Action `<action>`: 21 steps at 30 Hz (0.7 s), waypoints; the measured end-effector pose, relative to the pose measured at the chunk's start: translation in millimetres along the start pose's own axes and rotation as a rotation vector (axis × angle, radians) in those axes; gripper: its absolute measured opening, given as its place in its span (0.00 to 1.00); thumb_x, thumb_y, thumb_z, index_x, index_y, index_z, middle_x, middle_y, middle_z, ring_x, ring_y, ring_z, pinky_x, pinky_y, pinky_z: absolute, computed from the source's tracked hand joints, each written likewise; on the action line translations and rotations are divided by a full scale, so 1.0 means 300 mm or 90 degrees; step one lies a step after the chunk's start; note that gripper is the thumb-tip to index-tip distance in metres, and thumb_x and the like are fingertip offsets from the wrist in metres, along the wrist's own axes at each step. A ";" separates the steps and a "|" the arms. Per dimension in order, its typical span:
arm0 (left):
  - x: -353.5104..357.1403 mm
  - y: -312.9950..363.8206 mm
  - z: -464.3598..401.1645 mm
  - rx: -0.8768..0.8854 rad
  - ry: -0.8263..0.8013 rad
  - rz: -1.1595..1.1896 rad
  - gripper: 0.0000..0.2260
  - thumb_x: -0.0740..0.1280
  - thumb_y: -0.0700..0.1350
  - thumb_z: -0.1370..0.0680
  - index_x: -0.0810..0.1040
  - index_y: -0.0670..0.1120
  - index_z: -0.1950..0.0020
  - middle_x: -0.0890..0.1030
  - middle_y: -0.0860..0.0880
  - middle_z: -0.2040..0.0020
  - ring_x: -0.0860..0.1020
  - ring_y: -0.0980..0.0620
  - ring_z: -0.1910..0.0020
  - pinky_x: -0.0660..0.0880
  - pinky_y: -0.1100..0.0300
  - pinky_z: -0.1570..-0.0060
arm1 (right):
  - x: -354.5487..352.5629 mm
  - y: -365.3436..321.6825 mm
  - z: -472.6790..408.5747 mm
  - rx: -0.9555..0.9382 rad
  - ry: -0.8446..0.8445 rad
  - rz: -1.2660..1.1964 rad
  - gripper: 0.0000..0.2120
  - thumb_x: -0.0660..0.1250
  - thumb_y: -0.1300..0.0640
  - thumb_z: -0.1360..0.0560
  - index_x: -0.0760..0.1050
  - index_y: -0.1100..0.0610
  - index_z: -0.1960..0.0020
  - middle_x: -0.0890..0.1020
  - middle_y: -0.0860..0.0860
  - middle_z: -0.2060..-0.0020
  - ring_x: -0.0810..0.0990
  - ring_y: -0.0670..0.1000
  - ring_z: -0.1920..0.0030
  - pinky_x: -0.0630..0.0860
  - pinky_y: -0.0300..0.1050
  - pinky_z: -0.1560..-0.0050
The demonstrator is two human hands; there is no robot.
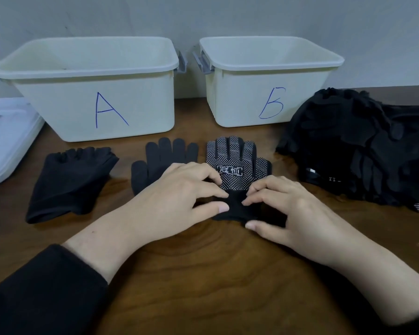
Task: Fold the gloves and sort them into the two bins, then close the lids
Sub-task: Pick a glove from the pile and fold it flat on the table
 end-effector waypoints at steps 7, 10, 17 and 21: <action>0.021 0.048 -0.005 -0.006 -0.031 -0.076 0.28 0.56 0.72 0.26 0.77 0.59 0.34 0.71 0.60 0.37 0.65 0.61 0.35 0.54 0.62 0.31 | -0.028 -0.028 -0.021 0.016 0.103 0.043 0.09 0.62 0.48 0.21 0.79 0.50 0.49 0.78 0.40 0.52 0.76 0.44 0.51 0.72 0.44 0.47; 0.002 0.071 -0.020 -0.005 0.032 -0.063 0.13 0.58 0.59 0.20 0.80 0.59 0.45 0.75 0.60 0.47 0.70 0.58 0.47 0.66 0.55 0.40 | -0.051 -0.027 -0.010 0.043 0.121 -0.010 0.08 0.63 0.48 0.21 0.78 0.49 0.47 0.78 0.39 0.53 0.77 0.44 0.51 0.75 0.47 0.48; -0.023 0.045 -0.009 -0.056 0.109 0.008 0.04 0.66 0.50 0.19 0.81 0.56 0.50 0.78 0.60 0.58 0.73 0.59 0.55 0.69 0.55 0.45 | -0.027 0.026 -0.004 0.138 0.092 -0.076 0.22 0.69 0.40 0.26 0.72 0.36 0.33 0.80 0.35 0.45 0.77 0.40 0.44 0.74 0.42 0.39; -0.036 0.011 -0.016 -0.172 0.156 0.103 0.04 0.69 0.53 0.22 0.78 0.56 0.48 0.79 0.58 0.61 0.75 0.62 0.54 0.68 0.70 0.53 | -0.040 0.078 -0.039 0.177 0.172 -0.180 0.11 0.71 0.47 0.23 0.78 0.42 0.41 0.83 0.40 0.56 0.81 0.44 0.54 0.77 0.43 0.52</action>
Point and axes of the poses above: each hand's wrist, its own z-axis away from the middle knuckle, its own x-axis out of the palm, y = z × x, the point moved 8 cm from there along -z, towards the middle knuckle
